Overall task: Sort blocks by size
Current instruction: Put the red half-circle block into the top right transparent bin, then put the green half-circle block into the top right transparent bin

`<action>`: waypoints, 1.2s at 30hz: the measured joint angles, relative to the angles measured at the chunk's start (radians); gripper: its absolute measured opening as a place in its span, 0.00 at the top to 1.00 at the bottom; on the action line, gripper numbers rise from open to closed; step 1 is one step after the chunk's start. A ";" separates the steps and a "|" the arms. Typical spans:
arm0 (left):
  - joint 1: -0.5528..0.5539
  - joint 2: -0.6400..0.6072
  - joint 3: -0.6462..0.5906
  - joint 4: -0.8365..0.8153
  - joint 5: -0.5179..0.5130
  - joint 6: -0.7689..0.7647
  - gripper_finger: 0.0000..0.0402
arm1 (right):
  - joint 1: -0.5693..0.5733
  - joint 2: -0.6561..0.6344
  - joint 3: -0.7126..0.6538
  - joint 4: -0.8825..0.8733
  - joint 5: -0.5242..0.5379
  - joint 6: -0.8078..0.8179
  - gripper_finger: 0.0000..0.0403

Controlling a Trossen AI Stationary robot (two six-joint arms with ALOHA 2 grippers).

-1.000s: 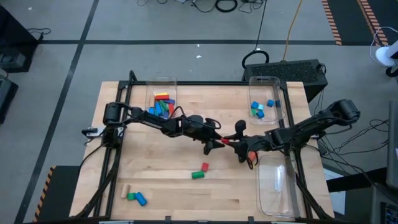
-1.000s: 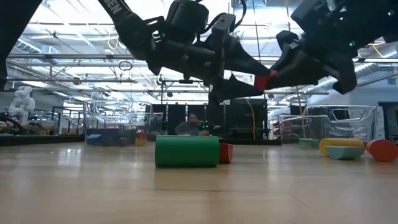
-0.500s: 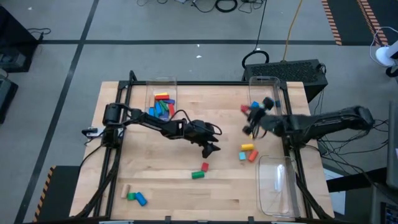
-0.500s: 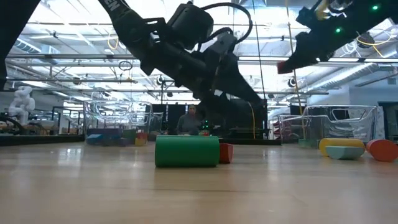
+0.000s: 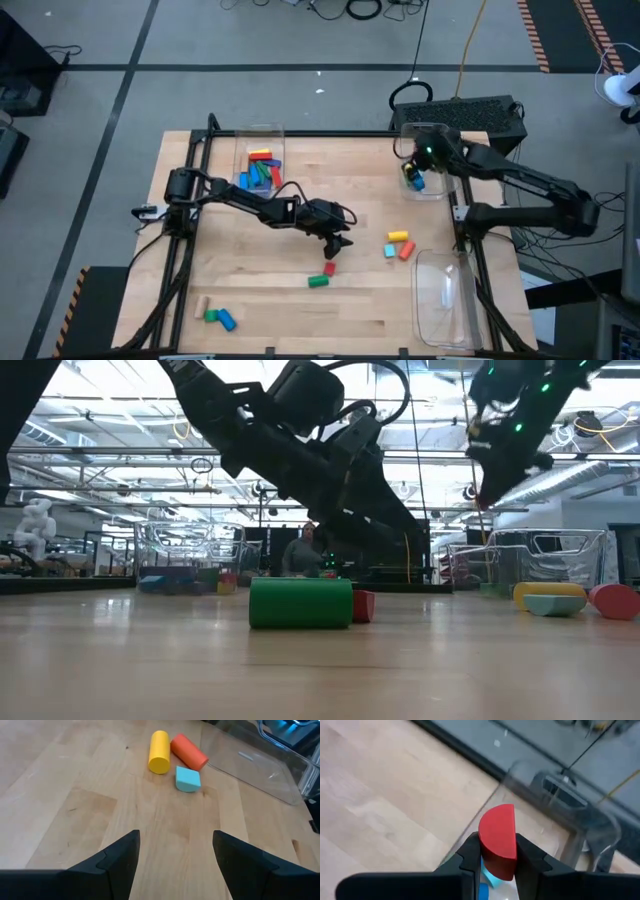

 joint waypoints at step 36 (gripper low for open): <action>-0.005 0.001 0.000 -0.106 -0.001 0.029 0.38 | -0.396 0.493 0.000 0.107 -0.226 -0.187 0.54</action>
